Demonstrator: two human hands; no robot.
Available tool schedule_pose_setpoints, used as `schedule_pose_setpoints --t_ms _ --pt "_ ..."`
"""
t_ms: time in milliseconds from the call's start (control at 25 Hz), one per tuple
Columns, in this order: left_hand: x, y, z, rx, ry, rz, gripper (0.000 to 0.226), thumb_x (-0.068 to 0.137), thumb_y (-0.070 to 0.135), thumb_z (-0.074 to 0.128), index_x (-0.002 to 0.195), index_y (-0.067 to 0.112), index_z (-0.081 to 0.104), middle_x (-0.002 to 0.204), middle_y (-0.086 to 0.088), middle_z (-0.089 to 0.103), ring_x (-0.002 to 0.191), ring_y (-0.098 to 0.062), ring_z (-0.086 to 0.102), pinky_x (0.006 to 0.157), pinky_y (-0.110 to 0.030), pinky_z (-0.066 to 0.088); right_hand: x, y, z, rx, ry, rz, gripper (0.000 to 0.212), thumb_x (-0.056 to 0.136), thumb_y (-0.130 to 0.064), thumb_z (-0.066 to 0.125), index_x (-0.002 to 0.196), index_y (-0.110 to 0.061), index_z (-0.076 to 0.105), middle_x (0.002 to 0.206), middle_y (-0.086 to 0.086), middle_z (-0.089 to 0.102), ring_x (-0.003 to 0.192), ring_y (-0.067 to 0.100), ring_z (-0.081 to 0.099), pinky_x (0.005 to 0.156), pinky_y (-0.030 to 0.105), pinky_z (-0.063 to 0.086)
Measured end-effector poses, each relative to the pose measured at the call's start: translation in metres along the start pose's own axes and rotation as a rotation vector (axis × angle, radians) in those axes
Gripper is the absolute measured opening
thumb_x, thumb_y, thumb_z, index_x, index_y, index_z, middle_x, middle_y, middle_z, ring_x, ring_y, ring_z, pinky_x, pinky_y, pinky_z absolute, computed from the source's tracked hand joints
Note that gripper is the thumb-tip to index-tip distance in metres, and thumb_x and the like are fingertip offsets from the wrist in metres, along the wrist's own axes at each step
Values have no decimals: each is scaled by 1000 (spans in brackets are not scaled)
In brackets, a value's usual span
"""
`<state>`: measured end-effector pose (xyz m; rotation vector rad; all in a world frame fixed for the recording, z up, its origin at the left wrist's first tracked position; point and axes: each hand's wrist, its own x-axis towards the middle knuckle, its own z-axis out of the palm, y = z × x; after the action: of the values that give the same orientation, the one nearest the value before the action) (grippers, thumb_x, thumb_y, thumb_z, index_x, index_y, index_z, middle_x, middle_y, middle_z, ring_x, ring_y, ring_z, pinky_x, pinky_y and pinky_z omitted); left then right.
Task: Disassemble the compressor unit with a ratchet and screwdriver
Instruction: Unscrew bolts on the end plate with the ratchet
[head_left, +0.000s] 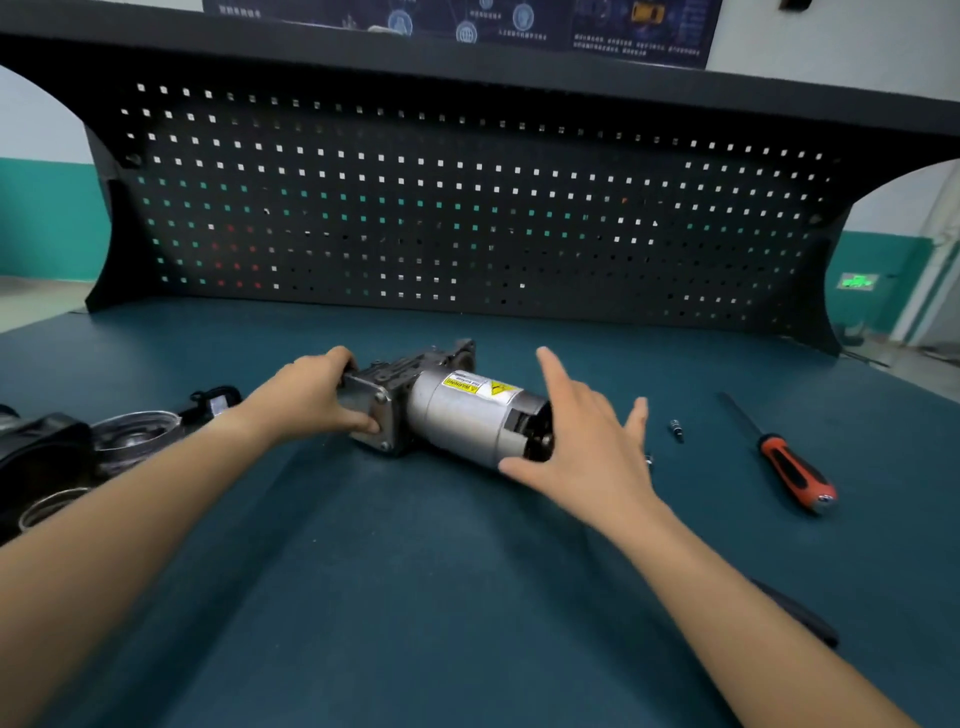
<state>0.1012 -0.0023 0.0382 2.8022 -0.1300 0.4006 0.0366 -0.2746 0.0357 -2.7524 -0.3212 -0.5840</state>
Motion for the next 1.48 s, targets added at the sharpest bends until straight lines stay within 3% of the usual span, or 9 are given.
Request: schedule_pose_setpoints --t_ms 200,360,600,960,1120,1200,1280,1400,1480 --pt "-11 33 27 -39 222 -108 64 61 48 82 95 14 39 97 -10 61 90 -31 56 66 -34 31 17 50 -8 187 172 126 69 86 -21 61 145 -18 26 132 1 53 119 23 51 108 44 30" --pt "-8 53 37 -36 273 -141 66 61 51 81 94 13 38 96 -8 60 87 -32 57 64 -33 33 21 91 -24 322 353 294 26 83 -1 52 101 -9 69 99 8 71 96 27 66 91 37 49" --pt "6 89 47 22 239 -165 73 57 58 79 92 12 33 104 -10 58 95 -35 59 74 -38 37 14 93 -16 -13 -422 519 46 79 -54 56 61 -12 54 43 -4 59 35 12 56 52 23 45" --pt "-18 87 53 -239 153 -38 68 79 39 69 133 17 36 132 -6 42 110 -27 53 95 -42 41 -1 56 -23 491 -291 312 30 85 -14 52 55 -11 45 48 6 60 33 11 53 33 12 31" --pt "-46 72 25 -633 324 -89 29 88 23 63 114 16 53 110 -1 59 82 -9 61 73 -26 46 -10 23 -40 847 -126 115 27 92 -16 52 66 -8 52 51 0 65 35 8 55 35 14 35" --pt "-65 79 18 -920 157 -237 9 94 21 54 94 13 57 90 -8 67 60 -7 64 53 -21 50 -13 15 -48 977 -88 84 26 94 -15 51 69 -8 55 52 -2 65 35 6 51 36 14 35" --pt "-82 98 22 -1049 -209 -348 26 97 31 46 91 8 57 77 -9 72 51 -10 64 45 -19 49 -14 7 -54 1074 -74 45 25 95 -14 49 71 -8 55 54 -3 66 36 6 51 37 14 37" --pt "-98 129 33 -1202 -714 -353 56 90 55 34 103 5 55 85 -13 74 66 -20 71 49 -23 53 -13 -12 -61 1258 -103 -66 23 96 -11 45 76 -9 54 58 -2 68 41 5 55 42 14 44" --pt "-101 143 33 -1552 -766 -406 62 90 58 32 107 3 51 96 -20 71 79 -28 71 55 -29 57 -14 -23 -62 1415 -152 -161 19 96 -12 43 80 -10 53 63 -1 69 46 6 58 45 14 47"
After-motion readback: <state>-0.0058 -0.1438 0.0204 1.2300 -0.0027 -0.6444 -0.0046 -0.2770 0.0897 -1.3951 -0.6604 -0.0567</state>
